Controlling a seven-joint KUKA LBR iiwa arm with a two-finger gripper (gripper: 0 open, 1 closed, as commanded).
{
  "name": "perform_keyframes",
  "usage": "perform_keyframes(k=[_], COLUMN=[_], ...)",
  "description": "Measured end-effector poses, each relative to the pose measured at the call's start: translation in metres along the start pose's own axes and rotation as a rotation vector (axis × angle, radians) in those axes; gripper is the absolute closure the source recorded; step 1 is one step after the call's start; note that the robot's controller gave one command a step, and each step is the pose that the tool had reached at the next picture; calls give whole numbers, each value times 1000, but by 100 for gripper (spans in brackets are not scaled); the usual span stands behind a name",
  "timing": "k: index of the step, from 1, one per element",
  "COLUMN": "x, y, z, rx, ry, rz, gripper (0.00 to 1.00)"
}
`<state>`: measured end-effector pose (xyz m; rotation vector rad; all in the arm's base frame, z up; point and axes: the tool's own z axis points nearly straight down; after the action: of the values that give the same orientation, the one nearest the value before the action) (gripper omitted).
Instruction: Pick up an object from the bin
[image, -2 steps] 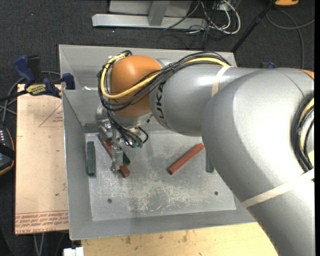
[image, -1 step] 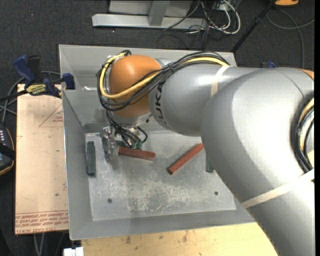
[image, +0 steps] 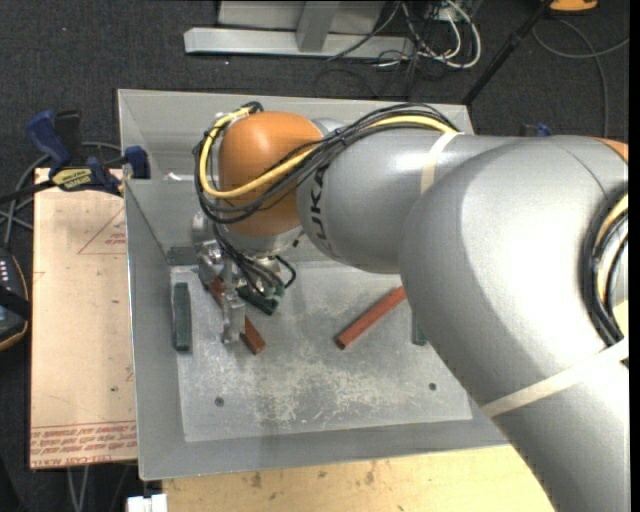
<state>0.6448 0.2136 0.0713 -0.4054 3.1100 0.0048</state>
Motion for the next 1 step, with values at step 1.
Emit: perform_keyframes(k=[1], x=[20], y=[-61], z=[-1], rx=[1], ry=[-2], rz=[288], gripper=[0])
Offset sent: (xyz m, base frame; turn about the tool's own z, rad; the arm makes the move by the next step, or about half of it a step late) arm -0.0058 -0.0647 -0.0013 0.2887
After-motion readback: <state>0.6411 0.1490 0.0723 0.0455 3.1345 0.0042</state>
